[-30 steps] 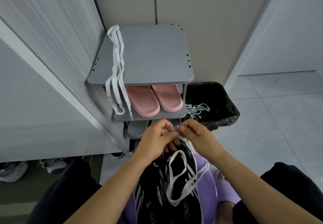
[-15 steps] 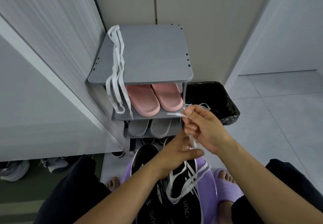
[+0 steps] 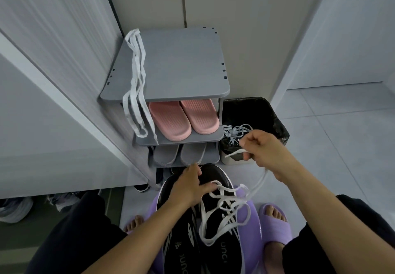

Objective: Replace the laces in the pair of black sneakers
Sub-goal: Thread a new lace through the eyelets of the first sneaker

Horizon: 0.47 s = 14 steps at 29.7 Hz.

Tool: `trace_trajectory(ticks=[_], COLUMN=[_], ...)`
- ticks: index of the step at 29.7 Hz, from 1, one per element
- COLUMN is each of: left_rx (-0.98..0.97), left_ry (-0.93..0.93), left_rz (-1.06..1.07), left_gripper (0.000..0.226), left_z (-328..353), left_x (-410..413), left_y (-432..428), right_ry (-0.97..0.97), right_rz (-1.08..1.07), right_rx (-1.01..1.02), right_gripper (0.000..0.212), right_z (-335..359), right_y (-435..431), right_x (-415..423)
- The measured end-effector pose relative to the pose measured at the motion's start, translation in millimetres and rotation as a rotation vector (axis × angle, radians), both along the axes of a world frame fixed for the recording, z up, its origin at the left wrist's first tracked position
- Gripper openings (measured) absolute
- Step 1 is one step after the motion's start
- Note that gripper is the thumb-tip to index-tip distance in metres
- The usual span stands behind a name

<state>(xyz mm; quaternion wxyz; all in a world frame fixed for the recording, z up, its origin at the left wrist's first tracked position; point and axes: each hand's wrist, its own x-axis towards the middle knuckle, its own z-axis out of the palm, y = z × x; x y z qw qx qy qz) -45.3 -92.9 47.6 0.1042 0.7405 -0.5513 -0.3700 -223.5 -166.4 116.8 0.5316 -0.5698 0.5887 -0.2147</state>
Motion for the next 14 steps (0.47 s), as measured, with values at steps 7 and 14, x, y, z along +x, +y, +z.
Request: trace_trajectory(ticks=[7,14], left_rx=[-0.188,-0.119], left_ry=[-0.344,0.017], left_rz=[-0.263,-0.5], left_gripper=[0.036,0.021], left_z=[0,24], left_x=[-17,-23], left_y=[8,15], right_ry=[-0.233,-0.183], right_rz=[-0.01,0.034], right_rx=[0.235,0.222], right_gripper=[0.014,0.009], right_z=[-7,-20], right_y=[5,11], right_x=[3,9])
